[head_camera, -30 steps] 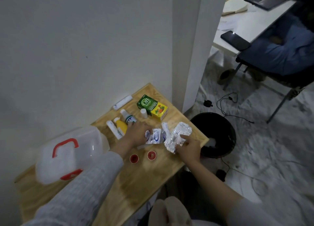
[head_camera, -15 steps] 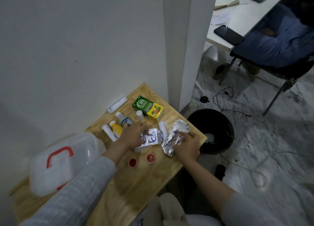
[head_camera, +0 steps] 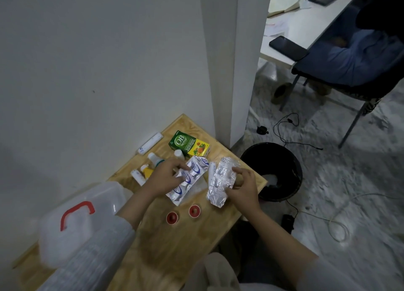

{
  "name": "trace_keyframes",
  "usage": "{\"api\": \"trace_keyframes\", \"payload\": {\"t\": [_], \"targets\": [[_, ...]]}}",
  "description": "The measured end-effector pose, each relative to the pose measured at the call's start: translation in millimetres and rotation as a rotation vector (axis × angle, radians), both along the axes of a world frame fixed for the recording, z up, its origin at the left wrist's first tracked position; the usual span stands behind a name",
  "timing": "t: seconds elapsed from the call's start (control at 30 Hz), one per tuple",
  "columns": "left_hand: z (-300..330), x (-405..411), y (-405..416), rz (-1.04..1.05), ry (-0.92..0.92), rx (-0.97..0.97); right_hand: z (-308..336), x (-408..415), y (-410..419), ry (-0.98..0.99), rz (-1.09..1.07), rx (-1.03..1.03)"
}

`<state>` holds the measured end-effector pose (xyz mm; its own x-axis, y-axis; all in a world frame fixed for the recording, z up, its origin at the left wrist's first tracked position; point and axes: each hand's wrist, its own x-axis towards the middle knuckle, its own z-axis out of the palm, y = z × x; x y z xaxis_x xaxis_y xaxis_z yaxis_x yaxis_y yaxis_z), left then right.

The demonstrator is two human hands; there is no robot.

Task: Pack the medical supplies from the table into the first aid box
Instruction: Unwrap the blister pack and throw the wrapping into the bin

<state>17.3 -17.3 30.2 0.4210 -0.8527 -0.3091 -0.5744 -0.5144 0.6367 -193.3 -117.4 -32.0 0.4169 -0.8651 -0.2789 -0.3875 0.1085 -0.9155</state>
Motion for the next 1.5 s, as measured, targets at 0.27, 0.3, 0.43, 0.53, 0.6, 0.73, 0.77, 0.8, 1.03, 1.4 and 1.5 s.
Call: {"api": "trace_keyframes", "payload": {"t": [0.27,0.3,0.43,0.53,0.6,0.73,0.77,0.8,1.03,1.4,1.5], "targets": [[17.0,-29.2,-65.6,0.162,0.242,-0.117,4.2,-28.1,-61.4,-0.150,-0.127,0.125],[11.2,-34.0,-79.0,0.150,0.252,-0.113,2.0,-34.2,-72.6,-0.120,-0.144,0.113],[-22.4,-59.4,-134.4,0.110,0.244,-0.019,-10.5,-55.4,-119.0,0.015,-0.215,0.110],[-48.8,-84.5,-179.0,0.056,0.197,0.046,-30.0,-66.0,-152.2,0.161,-0.203,0.103],[-68.4,-103.1,-209.9,0.014,0.153,0.090,-48.6,-70.8,-175.3,0.238,-0.206,0.130],[-108.1,-132.0,-259.0,-0.092,0.149,0.301,-86.3,-77.8,-212.4,0.379,-0.152,0.184],[-117.2,-137.3,-268.2,-0.124,0.149,0.372,-93.5,-81.3,-219.5,0.414,-0.125,0.218],[-124.4,-142.3,-275.3,-0.155,0.141,0.446,-99.9,-85.2,-225.1,0.442,-0.101,0.256],[-138.1,-168.7,-279.8,-0.212,0.149,0.511,-114.3,-106.8,-228.3,0.448,-0.122,0.308],[-42.4,-149.9,-185.5,0.077,0.195,-0.012,-30.3,-54.4,-157.0,0.108,-0.117,0.107],[-8.7,-134.7,-130.7,0.207,0.143,-0.203,4.9,-32.4,-122.0,0.013,-0.039,0.013]]}}
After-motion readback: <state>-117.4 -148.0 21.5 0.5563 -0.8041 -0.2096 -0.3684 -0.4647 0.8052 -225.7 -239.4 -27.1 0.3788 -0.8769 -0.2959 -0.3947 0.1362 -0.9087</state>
